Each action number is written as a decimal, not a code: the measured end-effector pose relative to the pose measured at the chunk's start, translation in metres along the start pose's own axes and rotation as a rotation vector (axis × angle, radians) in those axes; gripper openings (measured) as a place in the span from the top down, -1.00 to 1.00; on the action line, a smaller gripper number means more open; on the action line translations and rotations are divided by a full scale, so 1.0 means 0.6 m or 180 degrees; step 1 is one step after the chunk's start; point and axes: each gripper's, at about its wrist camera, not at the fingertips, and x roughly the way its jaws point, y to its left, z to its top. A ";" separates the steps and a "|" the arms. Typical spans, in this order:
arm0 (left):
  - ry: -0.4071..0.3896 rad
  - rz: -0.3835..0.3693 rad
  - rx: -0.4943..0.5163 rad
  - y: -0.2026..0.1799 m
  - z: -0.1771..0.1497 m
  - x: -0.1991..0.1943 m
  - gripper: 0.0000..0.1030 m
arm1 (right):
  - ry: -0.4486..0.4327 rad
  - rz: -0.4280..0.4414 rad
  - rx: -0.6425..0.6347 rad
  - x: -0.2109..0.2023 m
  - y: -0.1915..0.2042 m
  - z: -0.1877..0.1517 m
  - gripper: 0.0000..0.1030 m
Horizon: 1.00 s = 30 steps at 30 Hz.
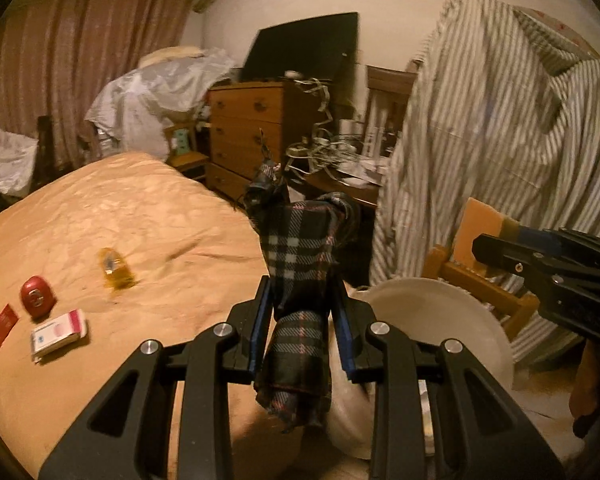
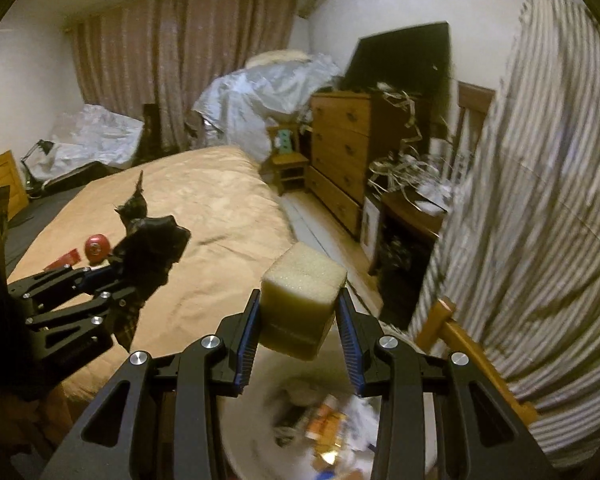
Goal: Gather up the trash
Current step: 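Lift and carry the plaid cloth and foam block over the white bucket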
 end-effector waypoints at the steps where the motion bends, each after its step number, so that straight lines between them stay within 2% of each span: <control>1: 0.0032 -0.0052 0.0022 -0.011 0.003 0.006 0.46 | 0.0046 -0.0024 0.0026 0.001 -0.019 -0.001 0.26; 8: 0.0302 -0.0279 0.0102 -0.072 0.012 0.055 0.46 | 0.0504 -0.0033 0.0144 0.033 -0.113 -0.014 0.26; 12: 0.0524 -0.0359 0.0180 -0.095 0.006 0.084 0.46 | 0.0895 0.0053 0.0205 0.074 -0.148 -0.030 0.26; 16: 0.0758 -0.0420 0.0238 -0.114 -0.006 0.116 0.46 | 0.1154 0.0102 0.0279 0.110 -0.169 -0.045 0.26; 21: 0.0965 -0.0445 0.0290 -0.129 -0.016 0.148 0.46 | 0.1345 0.0120 0.0339 0.143 -0.175 -0.058 0.26; 30: 0.1067 -0.0438 0.0335 -0.139 -0.017 0.168 0.46 | 0.1430 0.0153 0.0283 0.160 -0.169 -0.067 0.26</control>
